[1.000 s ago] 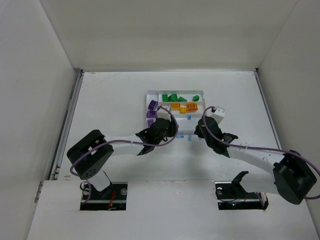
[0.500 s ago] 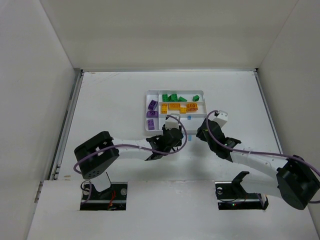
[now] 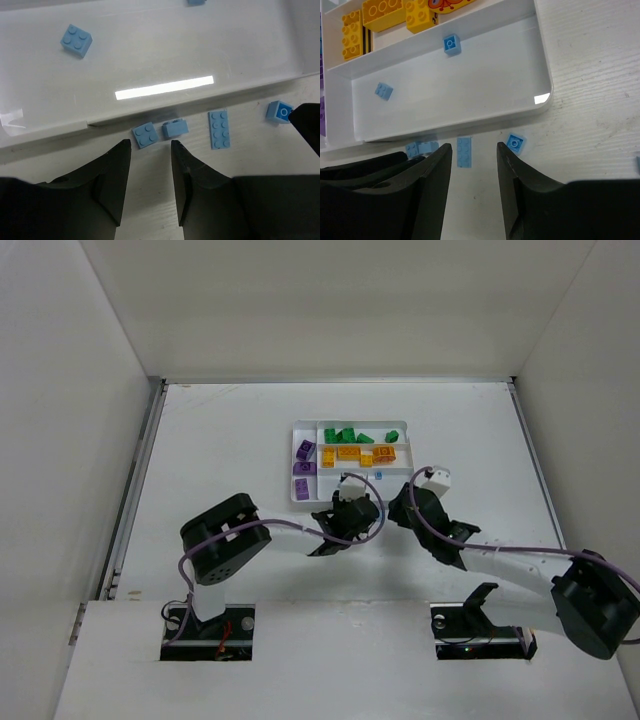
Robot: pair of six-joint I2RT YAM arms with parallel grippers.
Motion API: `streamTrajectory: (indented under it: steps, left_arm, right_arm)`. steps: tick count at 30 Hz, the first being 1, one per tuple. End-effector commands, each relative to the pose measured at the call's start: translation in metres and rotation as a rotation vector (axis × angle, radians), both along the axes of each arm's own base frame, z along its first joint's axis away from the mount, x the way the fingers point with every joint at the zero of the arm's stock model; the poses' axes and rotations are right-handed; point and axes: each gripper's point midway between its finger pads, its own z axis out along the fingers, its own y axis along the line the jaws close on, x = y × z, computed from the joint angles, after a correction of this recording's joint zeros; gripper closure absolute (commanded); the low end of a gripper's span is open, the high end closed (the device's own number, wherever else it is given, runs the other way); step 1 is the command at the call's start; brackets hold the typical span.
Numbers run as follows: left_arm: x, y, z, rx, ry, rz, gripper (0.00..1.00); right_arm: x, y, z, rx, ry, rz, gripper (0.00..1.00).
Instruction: Sort the legos into containers by color
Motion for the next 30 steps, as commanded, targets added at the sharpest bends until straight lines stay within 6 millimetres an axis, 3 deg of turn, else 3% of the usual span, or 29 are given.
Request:
streamTrajectory:
  steps: [1, 9, 17, 20, 24, 27, 30]
  left_arm:
    - [0.014, -0.003, 0.012, -0.003, -0.042, 0.050, 0.66]
    - [0.022, 0.008, 0.001, 0.044, -0.054, 0.087, 0.70]
    - [0.016, 0.007, -0.001, 0.039, -0.042, 0.063, 0.87]
    - [0.008, 0.008, 0.017, 0.000, -0.053, 0.046, 0.89]
    - [0.003, 0.012, 0.058, -0.079, -0.094, 0.031, 0.89]
    - [0.008, 0.018, 0.088, -0.116, -0.141, 0.032, 0.88]
    - [0.027, 0.029, 0.105, -0.128, -0.172, 0.063, 0.87]
  right_arm:
    - [0.005, 0.011, 0.019, 0.072, -0.071, 0.013, 0.53]
    - [-0.003, 0.007, 0.019, 0.095, -0.083, 0.022, 0.53]
    - [-0.008, 0.004, 0.017, 0.113, -0.080, 0.014, 0.53]
    - [-0.008, 0.004, 0.016, 0.109, -0.076, 0.014, 0.53]
    - [-0.008, 0.008, 0.012, 0.098, -0.057, 0.021, 0.53]
    - [-0.006, 0.016, 0.008, 0.074, -0.041, 0.041, 0.53]
    - [-0.007, 0.024, 0.006, 0.069, -0.032, 0.059, 0.53]
